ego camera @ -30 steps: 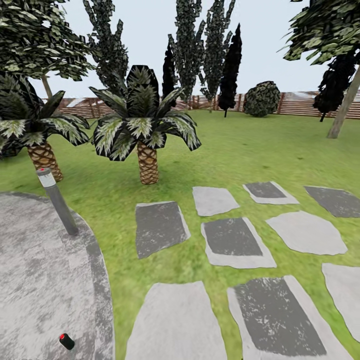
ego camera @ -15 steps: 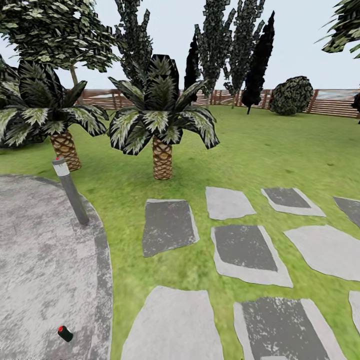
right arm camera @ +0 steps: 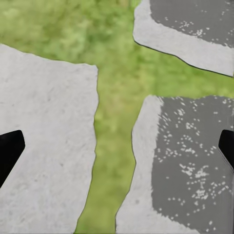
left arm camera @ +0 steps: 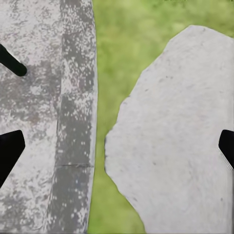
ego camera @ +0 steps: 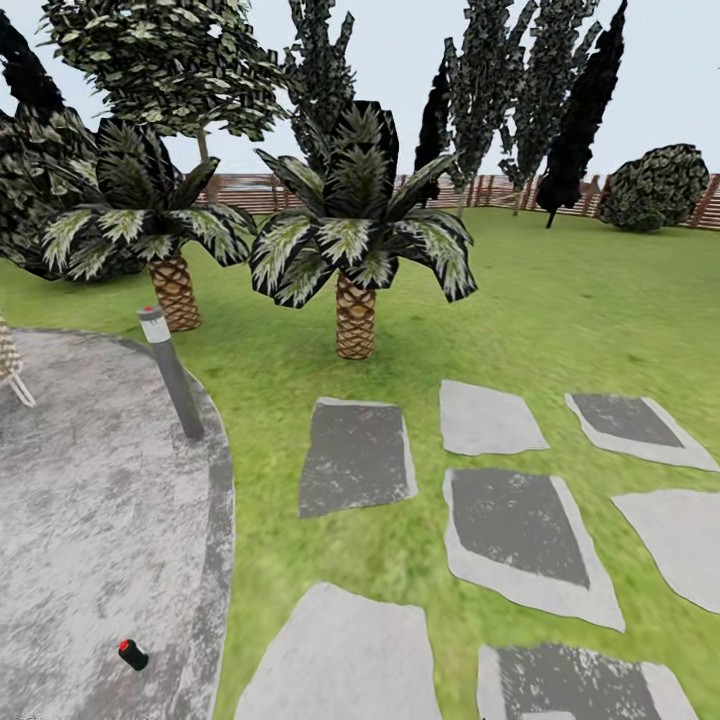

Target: In the garden, pick up the pesticide atomizer on the floor and spray pesticide onto both trees until each tree trunk is fully covered.

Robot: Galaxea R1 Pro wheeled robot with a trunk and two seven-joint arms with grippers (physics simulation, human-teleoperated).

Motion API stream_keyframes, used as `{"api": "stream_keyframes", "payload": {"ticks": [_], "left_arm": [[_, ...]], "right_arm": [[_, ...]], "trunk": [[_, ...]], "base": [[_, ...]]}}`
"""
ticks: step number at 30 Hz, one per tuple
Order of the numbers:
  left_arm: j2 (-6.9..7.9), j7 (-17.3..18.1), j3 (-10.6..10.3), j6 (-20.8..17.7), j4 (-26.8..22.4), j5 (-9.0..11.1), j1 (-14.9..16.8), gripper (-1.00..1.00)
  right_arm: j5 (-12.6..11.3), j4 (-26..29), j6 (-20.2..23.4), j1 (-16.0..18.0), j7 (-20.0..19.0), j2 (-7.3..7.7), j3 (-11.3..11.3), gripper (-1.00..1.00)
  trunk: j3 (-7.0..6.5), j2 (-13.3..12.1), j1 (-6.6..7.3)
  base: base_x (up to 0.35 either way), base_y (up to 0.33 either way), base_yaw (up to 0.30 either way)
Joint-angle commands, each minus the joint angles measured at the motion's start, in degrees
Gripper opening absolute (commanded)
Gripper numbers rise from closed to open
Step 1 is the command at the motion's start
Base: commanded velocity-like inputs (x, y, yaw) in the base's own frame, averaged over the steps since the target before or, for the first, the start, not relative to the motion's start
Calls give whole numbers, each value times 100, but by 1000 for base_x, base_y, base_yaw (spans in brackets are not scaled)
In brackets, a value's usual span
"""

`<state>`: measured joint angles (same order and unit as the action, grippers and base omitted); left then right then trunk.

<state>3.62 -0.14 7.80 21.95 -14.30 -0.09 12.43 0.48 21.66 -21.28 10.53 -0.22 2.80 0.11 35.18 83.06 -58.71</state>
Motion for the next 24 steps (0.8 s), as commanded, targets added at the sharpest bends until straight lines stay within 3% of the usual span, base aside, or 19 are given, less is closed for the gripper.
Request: {"api": "stream_keyframes", "payload": {"ticks": [1,24], "left_arm": [[-1,1,11,20,6,-1,5,100],[-1,2,11,20,11,0,5,100]], "right_arm": [[5,-3,-17,2,-2,1,1,100],[5,-4,-17,2,-4,1,3,100]], "trunk": [[8,2,-2],[71,2,-2]], "base": [[198,-250,270],[202,-250,270]]}}
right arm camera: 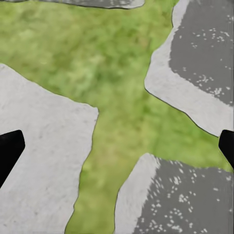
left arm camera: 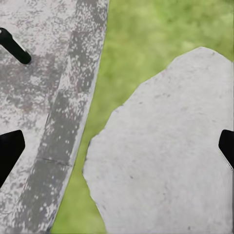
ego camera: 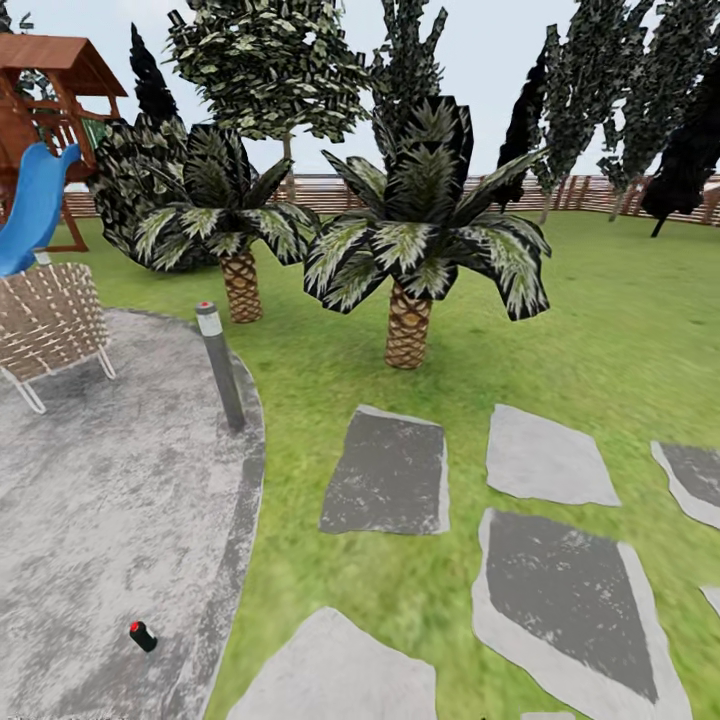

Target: In the garden, pick up the pesticide atomizer on the floor and spray pesticide onto both trees until each tree trunk is fully covered.

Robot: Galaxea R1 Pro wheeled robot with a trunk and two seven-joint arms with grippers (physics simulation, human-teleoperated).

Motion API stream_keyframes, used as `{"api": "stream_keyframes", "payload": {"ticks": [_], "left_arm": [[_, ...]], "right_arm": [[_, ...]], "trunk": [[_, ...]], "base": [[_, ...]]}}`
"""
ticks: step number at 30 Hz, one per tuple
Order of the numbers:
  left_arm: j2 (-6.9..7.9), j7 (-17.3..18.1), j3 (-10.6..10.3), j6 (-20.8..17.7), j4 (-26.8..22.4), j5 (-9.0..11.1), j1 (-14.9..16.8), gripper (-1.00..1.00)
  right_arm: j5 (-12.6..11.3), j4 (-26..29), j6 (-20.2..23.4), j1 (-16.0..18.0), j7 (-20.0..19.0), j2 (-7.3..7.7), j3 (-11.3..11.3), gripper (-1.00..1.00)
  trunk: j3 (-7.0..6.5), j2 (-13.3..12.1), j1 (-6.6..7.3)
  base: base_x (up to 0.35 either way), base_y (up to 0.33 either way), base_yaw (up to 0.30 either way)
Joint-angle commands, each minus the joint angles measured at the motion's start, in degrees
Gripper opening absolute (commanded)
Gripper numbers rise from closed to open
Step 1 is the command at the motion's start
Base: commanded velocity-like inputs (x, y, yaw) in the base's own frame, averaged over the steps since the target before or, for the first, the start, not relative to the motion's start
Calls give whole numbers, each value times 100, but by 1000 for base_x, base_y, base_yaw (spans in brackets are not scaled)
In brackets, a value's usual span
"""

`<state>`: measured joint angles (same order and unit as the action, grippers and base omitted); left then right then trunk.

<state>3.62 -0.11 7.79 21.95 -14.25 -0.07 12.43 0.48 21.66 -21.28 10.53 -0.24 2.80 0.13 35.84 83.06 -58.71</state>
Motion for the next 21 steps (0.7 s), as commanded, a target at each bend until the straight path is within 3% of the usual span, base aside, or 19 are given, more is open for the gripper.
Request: {"api": "stream_keyframes", "payload": {"ticks": [1,14,21], "left_arm": [[-1,0,12,20,4,-2,5,100],[-1,-4,12,20,2,-1,5,100],[-1,1,10,32,3,-1,4,100]], "right_arm": [[5,-4,-17,2,-3,1,0,100],[5,-3,-17,2,-3,1,1,100],[5,-3,-17,2,-2,1,3,100]], "trunk": [[8,2,-2],[43,2,-2],[61,2,-2]], "base": [[228,-250,270],[266,-221,270],[163,-62,270]]}}
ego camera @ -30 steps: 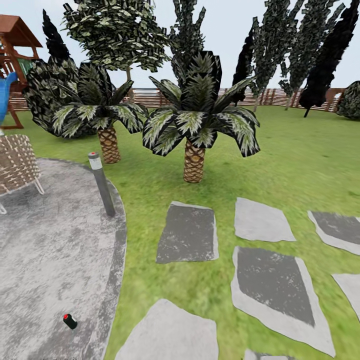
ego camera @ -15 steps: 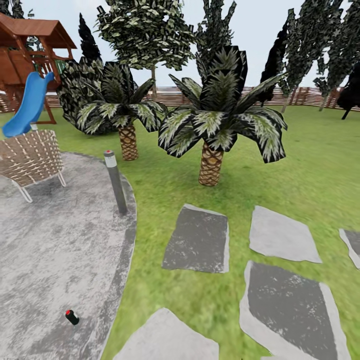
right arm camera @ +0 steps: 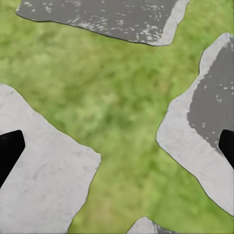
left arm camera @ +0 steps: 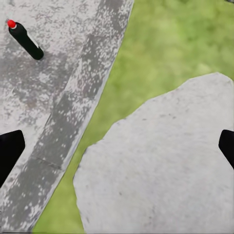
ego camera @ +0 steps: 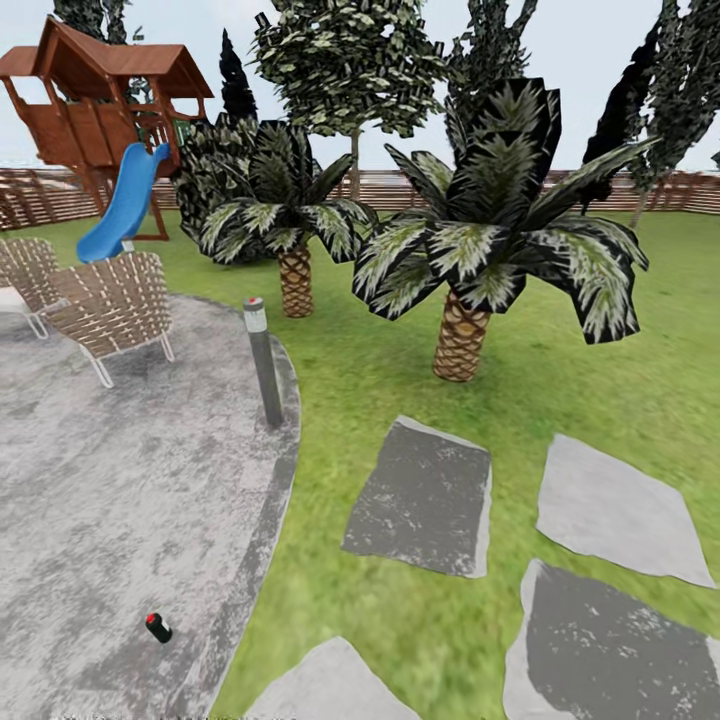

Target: In the garden, pick up the pesticide atomizer on the floor and spray pesticide onto both trees until each tree trunk is fully covered.

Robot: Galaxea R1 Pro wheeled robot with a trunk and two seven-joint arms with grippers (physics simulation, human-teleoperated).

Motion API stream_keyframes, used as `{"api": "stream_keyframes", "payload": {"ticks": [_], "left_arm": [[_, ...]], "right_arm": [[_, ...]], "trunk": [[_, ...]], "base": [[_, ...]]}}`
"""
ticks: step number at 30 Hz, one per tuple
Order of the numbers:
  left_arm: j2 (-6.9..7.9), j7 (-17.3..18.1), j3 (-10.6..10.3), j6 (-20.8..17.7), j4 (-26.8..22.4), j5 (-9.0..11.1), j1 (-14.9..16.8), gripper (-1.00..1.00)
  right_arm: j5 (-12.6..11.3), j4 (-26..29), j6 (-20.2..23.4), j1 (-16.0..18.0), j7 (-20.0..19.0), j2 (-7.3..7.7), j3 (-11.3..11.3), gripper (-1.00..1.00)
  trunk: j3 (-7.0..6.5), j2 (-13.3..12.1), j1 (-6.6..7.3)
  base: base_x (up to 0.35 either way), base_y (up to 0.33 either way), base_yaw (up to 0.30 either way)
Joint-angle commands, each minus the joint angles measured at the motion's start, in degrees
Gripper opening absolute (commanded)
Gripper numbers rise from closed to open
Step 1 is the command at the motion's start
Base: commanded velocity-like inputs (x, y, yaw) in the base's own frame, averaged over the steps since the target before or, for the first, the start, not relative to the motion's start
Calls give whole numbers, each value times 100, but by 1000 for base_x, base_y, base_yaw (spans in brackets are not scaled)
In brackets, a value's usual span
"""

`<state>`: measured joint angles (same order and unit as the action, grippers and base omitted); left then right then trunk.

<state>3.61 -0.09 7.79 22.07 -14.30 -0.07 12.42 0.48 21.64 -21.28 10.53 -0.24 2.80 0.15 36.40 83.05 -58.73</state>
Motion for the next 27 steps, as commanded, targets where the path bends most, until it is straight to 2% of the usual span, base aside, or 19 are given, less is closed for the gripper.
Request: {"api": "stream_keyframes", "payload": {"ticks": [1,18,27], "left_arm": [[-1,-1,11,22,7,-1,5,100],[7,-2,20,26,6,-1,6,100],[8,-7,20,17,6,-1,6,100]], "right_arm": [[5,-2,-17,1,-3,1,0,100],[5,-2,-17,1,-3,1,0,100],[5,-2,-17,1,-3,1,0,100]], "trunk": [[7,2,0],[53,2,0],[76,2,0]], "base": [[28,-8,270],[12,-1,270],[236,-59,270]]}}
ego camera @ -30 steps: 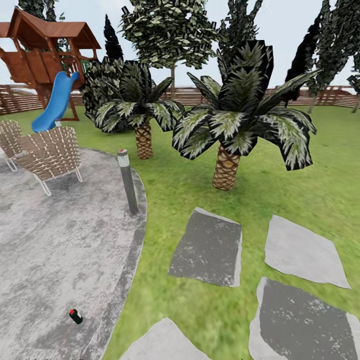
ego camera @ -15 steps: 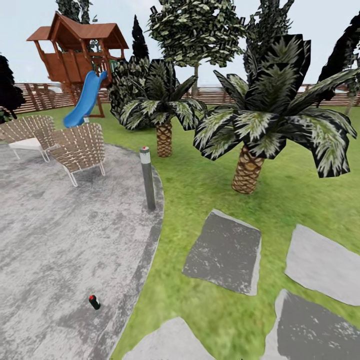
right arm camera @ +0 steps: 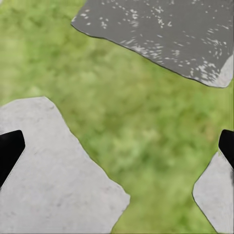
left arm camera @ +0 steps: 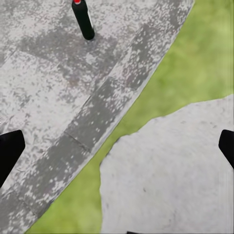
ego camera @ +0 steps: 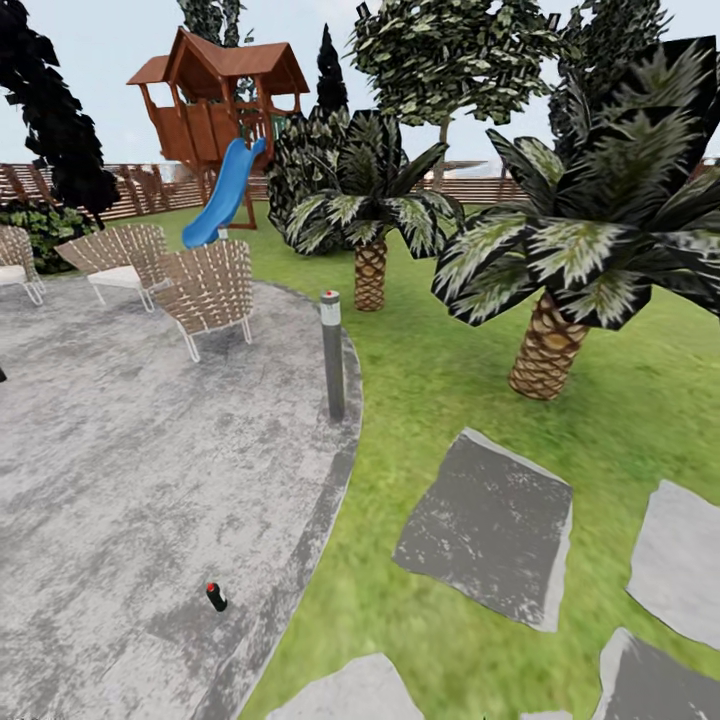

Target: In the garden, pick up the pesticide atomizer on the floor and spray pesticide onto both trees until each tree trunk is fully covered.

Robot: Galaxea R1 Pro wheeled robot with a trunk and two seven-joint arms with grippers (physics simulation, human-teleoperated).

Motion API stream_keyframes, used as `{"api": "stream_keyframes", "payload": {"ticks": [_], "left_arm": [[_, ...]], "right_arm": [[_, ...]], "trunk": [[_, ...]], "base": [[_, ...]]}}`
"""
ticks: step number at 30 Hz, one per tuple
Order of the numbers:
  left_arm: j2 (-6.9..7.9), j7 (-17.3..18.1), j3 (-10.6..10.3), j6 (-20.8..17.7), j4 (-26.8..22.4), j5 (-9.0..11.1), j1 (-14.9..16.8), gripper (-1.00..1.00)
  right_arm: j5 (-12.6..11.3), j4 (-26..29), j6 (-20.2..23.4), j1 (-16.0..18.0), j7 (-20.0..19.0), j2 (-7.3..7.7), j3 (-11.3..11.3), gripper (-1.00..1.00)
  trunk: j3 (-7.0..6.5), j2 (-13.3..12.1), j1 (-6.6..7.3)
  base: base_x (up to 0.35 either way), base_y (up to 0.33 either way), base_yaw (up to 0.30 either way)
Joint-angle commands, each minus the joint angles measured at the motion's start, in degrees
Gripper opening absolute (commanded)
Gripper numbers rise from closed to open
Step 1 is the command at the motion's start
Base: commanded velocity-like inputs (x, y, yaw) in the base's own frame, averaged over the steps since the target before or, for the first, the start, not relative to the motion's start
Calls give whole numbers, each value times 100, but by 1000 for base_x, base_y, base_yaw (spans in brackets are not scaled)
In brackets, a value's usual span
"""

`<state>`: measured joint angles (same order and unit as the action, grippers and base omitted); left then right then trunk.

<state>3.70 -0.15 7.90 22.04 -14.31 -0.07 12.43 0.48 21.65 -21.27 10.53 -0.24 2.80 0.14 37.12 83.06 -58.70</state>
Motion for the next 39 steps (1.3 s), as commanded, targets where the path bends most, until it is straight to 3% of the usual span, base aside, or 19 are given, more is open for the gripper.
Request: {"api": "stream_keyframes", "payload": {"ticks": [1,34,39], "left_arm": [[-1,0,10,20,7,-1,5,100],[-2,-3,10,20,7,-1,5,100],[-1,-3,10,20,7,-1,5,100]], "right_arm": [[5,-3,-17,2,-2,1,2,100],[5,-4,-17,2,-2,1,2,100],[6,1,-29,2,-6,8,5,100]], "trunk": [[7,2,-3],[93,2,-3],[98,2,-3]], "base": [[312,-117,270],[273,-207,270],[230,-255,96]]}}
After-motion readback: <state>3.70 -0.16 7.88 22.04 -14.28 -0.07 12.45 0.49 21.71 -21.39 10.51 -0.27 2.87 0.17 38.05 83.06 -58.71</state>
